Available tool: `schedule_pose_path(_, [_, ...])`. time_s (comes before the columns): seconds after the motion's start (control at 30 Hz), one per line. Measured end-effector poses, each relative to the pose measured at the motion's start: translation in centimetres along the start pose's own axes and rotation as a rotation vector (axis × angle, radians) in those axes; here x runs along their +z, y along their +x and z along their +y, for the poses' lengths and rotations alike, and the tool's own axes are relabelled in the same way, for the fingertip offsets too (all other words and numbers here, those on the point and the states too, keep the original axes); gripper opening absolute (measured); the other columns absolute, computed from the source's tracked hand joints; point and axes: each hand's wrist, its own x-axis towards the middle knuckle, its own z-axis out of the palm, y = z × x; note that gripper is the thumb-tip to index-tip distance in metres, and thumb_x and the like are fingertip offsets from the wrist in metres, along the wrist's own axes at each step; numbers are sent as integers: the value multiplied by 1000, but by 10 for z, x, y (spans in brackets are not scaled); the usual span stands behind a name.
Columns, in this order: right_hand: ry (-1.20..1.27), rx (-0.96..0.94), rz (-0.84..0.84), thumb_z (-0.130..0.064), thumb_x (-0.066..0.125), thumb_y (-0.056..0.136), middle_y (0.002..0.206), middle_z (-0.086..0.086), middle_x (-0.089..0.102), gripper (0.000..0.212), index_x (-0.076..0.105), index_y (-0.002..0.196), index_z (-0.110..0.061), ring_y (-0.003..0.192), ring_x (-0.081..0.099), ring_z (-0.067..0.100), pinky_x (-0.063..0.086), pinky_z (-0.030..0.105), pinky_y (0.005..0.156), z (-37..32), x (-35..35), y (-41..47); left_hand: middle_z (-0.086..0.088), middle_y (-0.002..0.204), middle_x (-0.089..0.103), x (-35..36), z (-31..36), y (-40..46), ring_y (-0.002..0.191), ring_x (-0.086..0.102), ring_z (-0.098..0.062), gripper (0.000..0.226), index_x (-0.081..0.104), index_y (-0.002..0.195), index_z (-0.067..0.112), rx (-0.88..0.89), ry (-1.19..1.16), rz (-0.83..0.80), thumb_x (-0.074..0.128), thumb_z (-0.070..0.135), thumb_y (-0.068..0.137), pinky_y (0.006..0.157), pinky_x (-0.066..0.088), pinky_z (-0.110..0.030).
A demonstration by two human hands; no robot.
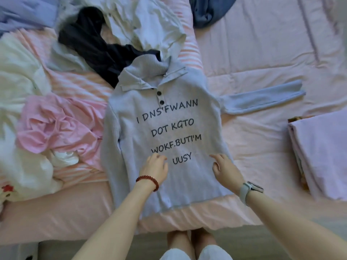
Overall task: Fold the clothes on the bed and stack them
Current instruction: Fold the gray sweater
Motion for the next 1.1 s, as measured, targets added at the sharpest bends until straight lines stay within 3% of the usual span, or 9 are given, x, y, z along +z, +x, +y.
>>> schedule_pose_path(0.23, [704, 394, 280, -15, 37, 96, 129, 8, 50, 39, 41, 135, -10, 113, 53, 26, 41, 36, 99, -12, -77, 73, -4, 135, 43, -76, 86, 74, 126, 37, -20, 33, 52, 126, 16, 286, 25, 218, 41, 21, 96, 104, 36, -37])
schedule_pose_path(0.4, [1133, 634, 439, -8, 35, 98, 111, 12, 48, 37, 40, 134, -3, 92, 55, 29, 47, 42, 91, 34, -117, 116, 2, 137, 43, -92, 165, 126, 129, 34, -15, 34, 50, 129, 22, 445, 196, 303, 40, 24, 96, 101, 27, -31])
schedule_pose_path(0.53, [1316, 749, 519, -9, 37, 95, 91, 8, 46, 18, 50, 107, -7, 83, 52, 20, 54, 32, 74, 95, -131, 164, 7, 139, 41, -86, 211, 180, 130, 32, -13, 35, 46, 131, 29, 450, 363, 305, 35, 28, 98, 99, 24, -31])
schedule_pose_path(0.6, [1371, 794, 531, -12, 42, 93, 77, 3, 43, 9, 49, 88, -12, 65, 42, 16, 46, 22, 53, 122, -137, 188, 5, 135, 46, -79, 223, 208, 127, 37, -15, 34, 48, 129, 28, 413, 491, 238, 35, 25, 97, 99, 24, -34])
schedule_pose_path(0.63, [1405, 820, 561, -13, 46, 92, 76, 5, 45, 6, 50, 87, -11, 63, 42, 17, 45, 23, 53, 133, -139, 199, 3, 132, 49, -74, 226, 220, 125, 40, -17, 34, 48, 127, 26, 387, 577, 183, 35, 22, 96, 99, 25, -36])
schedule_pose_path(0.73, [1558, 852, 749, -16, 54, 87, 109, 12, 58, 37, 49, 121, -1, 93, 58, 27, 50, 39, 88, 156, -145, 230, -2, 122, 57, -61, 228, 243, 116, 48, -23, 30, 51, 117, 23, 286, 818, -4, 32, 19, 94, 94, 26, -38])
schedule_pose_path(0.8, [1636, 879, 808, -24, 59, 88, 118, 9, 55, 49, 43, 129, -3, 104, 56, 27, 47, 42, 95, 160, -152, 240, -3, 114, 62, -55, 231, 249, 111, 51, -24, 34, 54, 112, 23, 277, 878, -105, 24, 27, 97, 93, 23, -40])
schedule_pose_path(0.93, [1655, 857, 869, -19, 58, 90, 115, 8, 56, 41, 45, 126, -3, 99, 57, 24, 49, 34, 87, 168, -167, 243, -5, 119, 61, -54, 247, 257, 117, 50, -25, 52, 58, 117, 17, 179, 734, -353, 14, 39, 100, 106, 13, -44])
schedule_pose_path(1.1, [1484, 763, 963, -13, 48, 89, 109, 5, 57, 32, 48, 121, -8, 92, 57, 23, 47, 33, 81, 184, -191, 227, -6, 122, 57, -64, 260, 255, 114, 53, -23, 53, 56, 120, 9, 55, 373, -499, 33, 50, 96, 94, 36, -27])
